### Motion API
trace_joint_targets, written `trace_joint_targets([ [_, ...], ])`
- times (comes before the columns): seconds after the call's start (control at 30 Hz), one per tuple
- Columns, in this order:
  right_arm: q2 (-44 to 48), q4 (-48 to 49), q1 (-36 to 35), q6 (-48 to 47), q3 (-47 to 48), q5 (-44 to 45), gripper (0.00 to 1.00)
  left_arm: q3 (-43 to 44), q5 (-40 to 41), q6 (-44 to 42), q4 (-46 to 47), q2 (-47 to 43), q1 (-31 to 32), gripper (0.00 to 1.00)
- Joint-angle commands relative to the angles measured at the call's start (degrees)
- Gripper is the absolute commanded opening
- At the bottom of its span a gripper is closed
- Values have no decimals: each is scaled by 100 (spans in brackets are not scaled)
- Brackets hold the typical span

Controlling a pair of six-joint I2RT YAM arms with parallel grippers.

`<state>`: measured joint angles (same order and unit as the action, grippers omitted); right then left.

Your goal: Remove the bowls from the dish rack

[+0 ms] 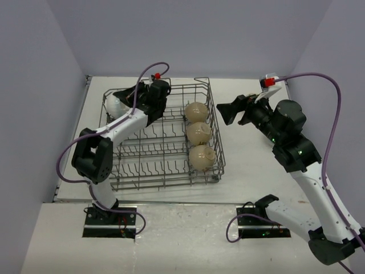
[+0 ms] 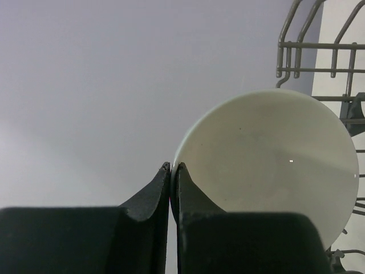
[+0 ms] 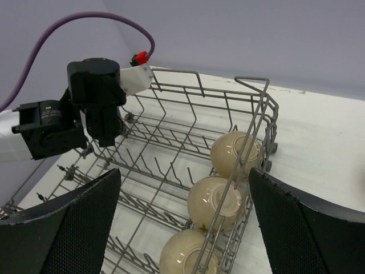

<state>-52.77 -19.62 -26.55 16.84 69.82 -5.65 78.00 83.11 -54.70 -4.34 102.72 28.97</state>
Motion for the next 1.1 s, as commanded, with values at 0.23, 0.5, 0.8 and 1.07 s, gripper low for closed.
trace_joint_targets([
  [0.23, -224, 248, 123, 65, 22, -366, 92, 919, 909, -945, 1293, -620, 91, 0],
  [0.5, -365, 72, 290, 547, 426, -937, 94, 612, 900, -1131, 3095, -1262, 556, 0],
  [0.8, -1340, -692, 448, 750, 1805, -1211, 95, 584, 1260, -3262, 7477, -756, 1453, 0],
  [1.07, -2061, -465, 440, 969, 2088, -2124, 92, 2211, 1374, -5464, 9610, 170, 2042, 0],
])
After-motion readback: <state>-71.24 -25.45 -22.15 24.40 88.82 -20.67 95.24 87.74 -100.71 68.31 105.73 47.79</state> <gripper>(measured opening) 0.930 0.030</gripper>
